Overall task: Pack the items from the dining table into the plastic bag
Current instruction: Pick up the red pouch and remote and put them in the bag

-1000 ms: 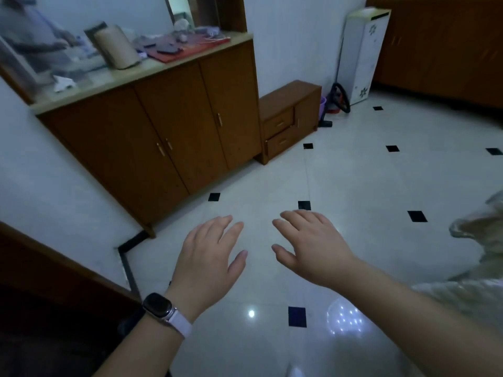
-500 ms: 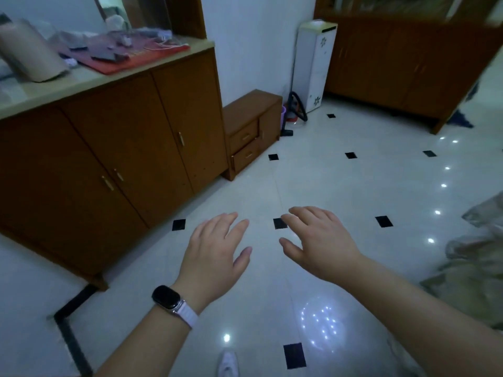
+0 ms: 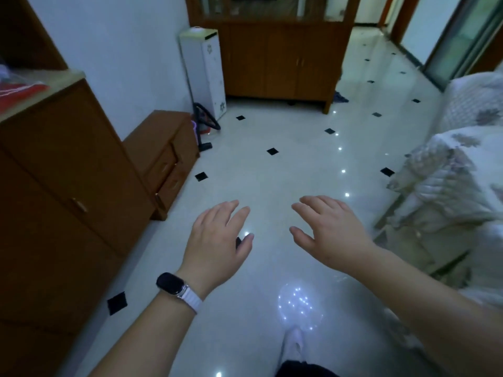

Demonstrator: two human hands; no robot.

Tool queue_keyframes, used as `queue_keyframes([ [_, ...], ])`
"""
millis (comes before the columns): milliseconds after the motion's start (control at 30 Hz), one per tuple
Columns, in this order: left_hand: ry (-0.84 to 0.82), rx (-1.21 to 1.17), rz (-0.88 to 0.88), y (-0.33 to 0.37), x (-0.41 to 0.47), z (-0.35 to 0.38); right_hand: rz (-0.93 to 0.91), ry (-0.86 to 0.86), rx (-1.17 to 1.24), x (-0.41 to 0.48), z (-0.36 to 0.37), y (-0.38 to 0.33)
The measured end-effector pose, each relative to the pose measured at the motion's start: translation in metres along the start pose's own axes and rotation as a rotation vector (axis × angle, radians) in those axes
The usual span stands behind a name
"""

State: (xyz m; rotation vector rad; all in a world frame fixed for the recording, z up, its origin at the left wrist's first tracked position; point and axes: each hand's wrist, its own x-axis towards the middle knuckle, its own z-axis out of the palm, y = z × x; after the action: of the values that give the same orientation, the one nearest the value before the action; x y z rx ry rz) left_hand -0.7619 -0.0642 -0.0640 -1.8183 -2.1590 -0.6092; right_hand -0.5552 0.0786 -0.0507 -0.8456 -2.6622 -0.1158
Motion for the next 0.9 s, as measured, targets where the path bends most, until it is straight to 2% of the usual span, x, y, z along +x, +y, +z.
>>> queue_keyframes([
  [333, -0.126, -0.015, 0.194, 0.023, 0.192, 0.092, 0.261, -0.01, 0.054, 0.085, 0.054, 0.146],
  [667, -0.095, -0.044, 0.402, 0.095, 0.374, 0.161, 0.421, 0.112, -0.032, 0.14, 0.038, 0.31],
  [900, -0.097, -0.111, 0.543, 0.123, 0.467, 0.225, 0.557, 0.075, -0.093, 0.157, 0.045, 0.391],
])
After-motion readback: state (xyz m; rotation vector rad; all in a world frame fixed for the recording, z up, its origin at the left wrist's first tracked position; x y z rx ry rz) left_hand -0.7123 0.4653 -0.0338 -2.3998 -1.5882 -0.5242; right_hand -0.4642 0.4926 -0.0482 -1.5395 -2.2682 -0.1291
